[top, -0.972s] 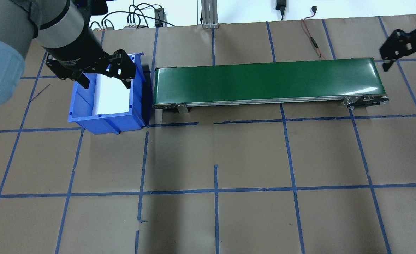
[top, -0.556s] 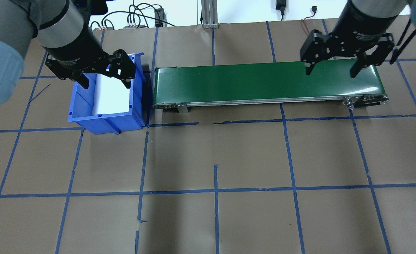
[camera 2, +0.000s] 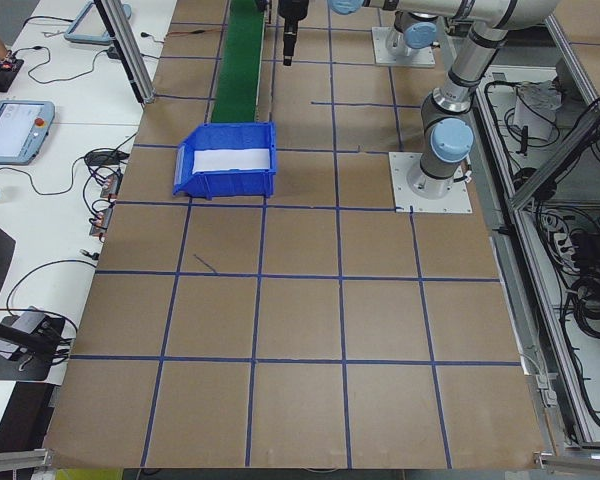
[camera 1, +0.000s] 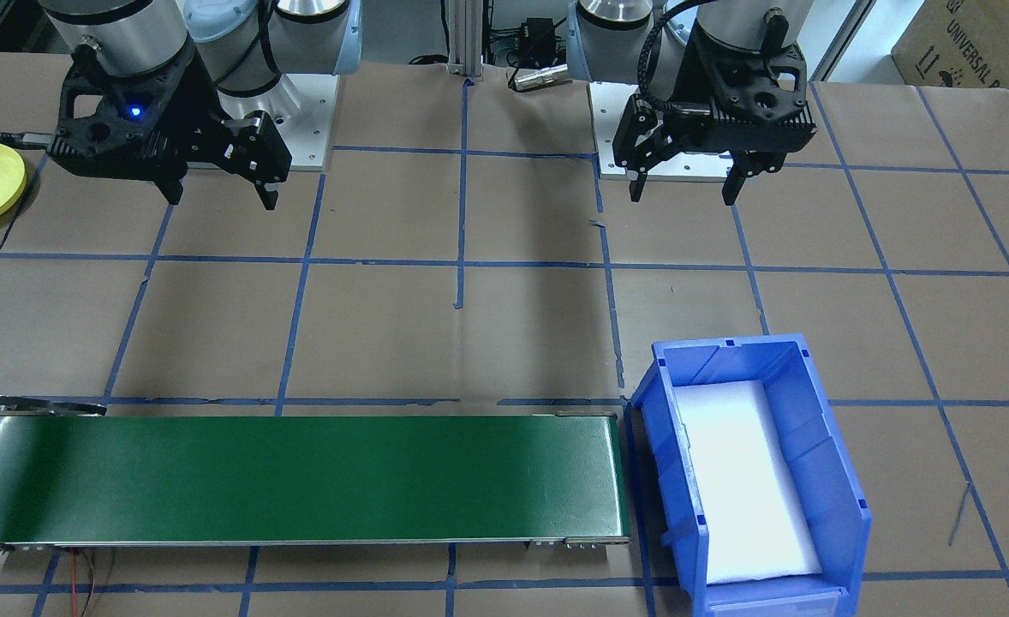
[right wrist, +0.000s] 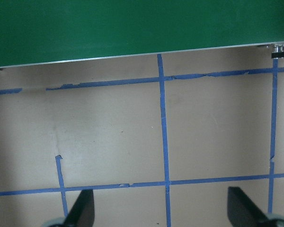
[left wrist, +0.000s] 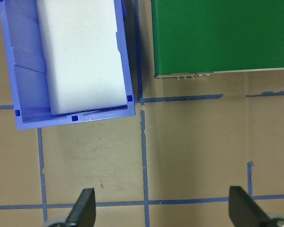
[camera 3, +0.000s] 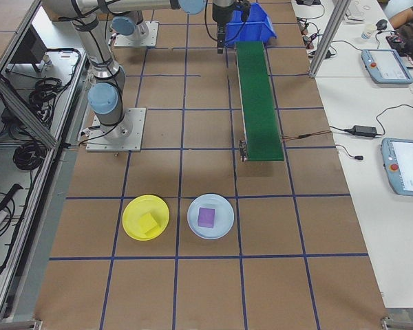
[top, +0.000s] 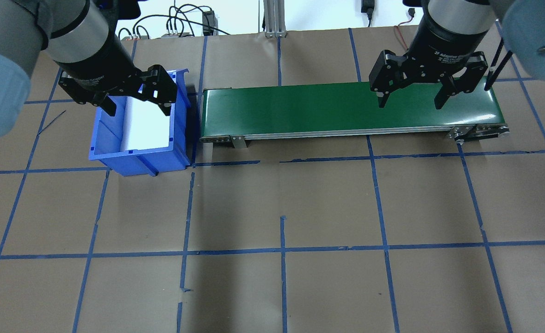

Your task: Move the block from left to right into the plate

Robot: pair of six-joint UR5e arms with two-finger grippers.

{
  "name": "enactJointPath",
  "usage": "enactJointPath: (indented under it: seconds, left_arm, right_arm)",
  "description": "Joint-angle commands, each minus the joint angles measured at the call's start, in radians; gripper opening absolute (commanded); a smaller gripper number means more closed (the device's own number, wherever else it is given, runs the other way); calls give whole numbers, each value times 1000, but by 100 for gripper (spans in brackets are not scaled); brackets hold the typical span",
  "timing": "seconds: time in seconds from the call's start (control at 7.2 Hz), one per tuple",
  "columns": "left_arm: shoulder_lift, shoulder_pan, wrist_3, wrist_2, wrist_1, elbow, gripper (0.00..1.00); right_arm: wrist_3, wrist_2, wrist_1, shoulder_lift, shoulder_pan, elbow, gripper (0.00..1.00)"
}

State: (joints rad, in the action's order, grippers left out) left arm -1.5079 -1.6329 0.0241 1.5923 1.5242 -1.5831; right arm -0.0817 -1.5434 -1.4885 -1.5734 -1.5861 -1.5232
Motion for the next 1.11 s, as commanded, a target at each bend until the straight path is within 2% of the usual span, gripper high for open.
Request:
enactJointPath:
  seconds: [0.0,0.97]
  left_arm:
    - [0,-1,-1,0,1,0,100]
    - [0,-2,-1,0,-1,0,100]
  right_arm:
    - [26,0,46,7,17,15,100]
    - [28,-12,48,3,17,8,100]
